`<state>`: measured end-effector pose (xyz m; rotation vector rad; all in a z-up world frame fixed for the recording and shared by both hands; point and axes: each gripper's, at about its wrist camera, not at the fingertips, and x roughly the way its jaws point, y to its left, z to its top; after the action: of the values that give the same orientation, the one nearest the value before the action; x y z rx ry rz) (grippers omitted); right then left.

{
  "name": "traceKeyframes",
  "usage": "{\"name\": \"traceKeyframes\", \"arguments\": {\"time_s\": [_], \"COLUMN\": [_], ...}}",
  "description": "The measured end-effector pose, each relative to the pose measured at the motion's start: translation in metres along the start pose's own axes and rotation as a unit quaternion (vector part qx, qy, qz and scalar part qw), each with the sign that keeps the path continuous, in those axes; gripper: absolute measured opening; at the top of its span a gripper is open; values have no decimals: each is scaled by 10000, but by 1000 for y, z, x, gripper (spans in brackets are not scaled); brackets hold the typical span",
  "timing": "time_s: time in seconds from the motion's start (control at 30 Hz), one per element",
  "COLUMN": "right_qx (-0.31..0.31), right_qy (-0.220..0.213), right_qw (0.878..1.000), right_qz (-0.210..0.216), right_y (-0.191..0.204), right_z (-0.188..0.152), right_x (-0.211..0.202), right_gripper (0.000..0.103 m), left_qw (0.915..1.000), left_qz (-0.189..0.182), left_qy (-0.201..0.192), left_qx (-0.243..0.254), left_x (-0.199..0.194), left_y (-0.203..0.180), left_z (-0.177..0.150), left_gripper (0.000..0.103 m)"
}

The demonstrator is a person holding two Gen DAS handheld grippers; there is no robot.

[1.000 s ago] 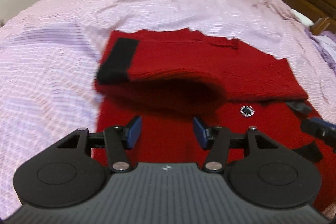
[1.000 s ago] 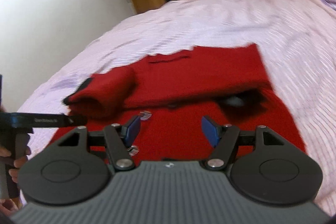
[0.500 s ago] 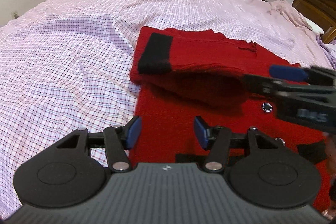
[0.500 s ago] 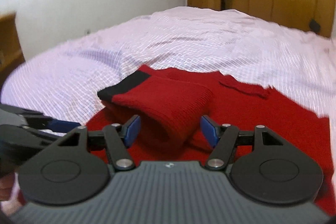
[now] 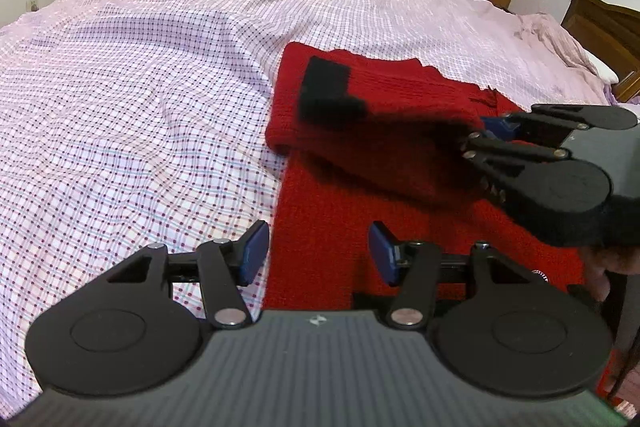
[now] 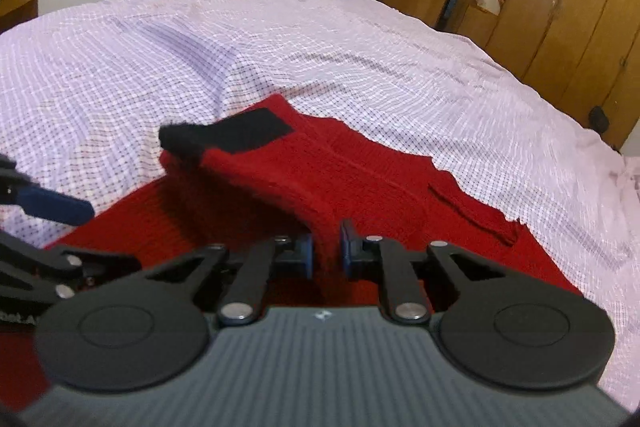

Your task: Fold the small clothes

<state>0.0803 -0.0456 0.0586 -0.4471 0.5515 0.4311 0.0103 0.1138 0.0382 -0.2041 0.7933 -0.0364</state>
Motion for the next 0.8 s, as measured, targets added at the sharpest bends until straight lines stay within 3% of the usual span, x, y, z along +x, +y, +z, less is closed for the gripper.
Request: {"name": "traceKeyframes", "arguments": {"time_s": [0.13,0.47,0.73,0.8], "right_qx": [41,1258,2075,2244], "right_qy": [-323,-898,-366,-245], "right_qw": [9991,9828,9736,9705], "right_qz": [-285,-1009,-880,-844], "right_y": [-11,-89,-122,-124], "right_z": [5,-6,-61,-72], "right_x": [-15,-53,-32,-27], "right_gripper": [13,13,15,24], "left_qw": [10000,10000,9997,9996], "left_qz": [-19,4,177,207], "left_qy": [-26,-52,52,56], "left_qx": [7,20,137,176], "left_x": [0,9,25,27], "left_y": [-2,-10,-18,-19], "left_z": [1,8,6,5], "left_gripper": [61,61,61,61]}}
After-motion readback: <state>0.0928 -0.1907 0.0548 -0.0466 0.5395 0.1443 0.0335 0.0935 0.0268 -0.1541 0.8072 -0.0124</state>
